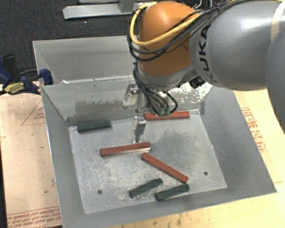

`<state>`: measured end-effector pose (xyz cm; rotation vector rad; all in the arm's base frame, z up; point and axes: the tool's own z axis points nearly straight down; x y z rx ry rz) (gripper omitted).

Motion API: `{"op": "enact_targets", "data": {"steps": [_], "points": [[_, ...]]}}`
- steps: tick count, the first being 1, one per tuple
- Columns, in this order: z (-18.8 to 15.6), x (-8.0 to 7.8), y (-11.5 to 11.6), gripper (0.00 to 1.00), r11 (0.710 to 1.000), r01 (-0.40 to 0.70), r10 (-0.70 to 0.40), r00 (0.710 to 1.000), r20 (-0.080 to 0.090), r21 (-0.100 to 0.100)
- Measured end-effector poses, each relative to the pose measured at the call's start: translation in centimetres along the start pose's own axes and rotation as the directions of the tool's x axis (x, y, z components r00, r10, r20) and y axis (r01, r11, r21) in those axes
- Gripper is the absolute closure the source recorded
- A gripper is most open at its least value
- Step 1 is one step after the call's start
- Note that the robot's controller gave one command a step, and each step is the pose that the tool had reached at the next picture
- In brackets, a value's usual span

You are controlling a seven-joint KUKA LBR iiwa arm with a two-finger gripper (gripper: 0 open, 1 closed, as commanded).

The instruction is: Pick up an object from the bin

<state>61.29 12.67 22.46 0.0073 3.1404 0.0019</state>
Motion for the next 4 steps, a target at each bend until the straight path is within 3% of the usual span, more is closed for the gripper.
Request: {"op": "enact_targets", "data": {"steps": [1, 2, 3, 4], "points": [[2.8, -0.7, 0.4, 0.00, 1.000, 0.025, -0.025, 1.000, 0.014, -0.002], [10.2, 1.1, -0.6, 0.00, 1.000, 0.014, -0.014, 1.000, 0.002, -0.001], [11.9, 2.0, -0.5, 0.00, 1.000, 0.009, -0.009, 1.000, -0.004, 0.002], [14.5, 3.1, -4.7, 1.00, 0.995, 0.098, -0.098, 0.995, 0.023, -0.004]]}}
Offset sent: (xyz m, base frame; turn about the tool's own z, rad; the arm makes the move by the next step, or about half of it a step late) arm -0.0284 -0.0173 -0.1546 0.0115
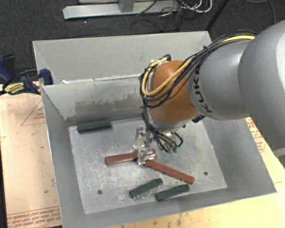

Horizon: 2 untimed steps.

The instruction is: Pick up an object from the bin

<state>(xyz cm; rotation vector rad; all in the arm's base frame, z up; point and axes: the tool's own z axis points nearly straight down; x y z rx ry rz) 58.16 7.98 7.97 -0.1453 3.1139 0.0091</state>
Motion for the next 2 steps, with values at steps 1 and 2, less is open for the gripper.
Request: {"op": "enact_targets", "data": {"steps": [1, 2], "points": [[0.0, 0.0, 0.0, 1.00, 1.000, 0.000, 0.000, 1.000, 0.000, 0.000], [-14.9, 0.7, -0.6, 1.00, 1.000, 0.005, -0.005, 1.000, -0.019, 0.004]]}}
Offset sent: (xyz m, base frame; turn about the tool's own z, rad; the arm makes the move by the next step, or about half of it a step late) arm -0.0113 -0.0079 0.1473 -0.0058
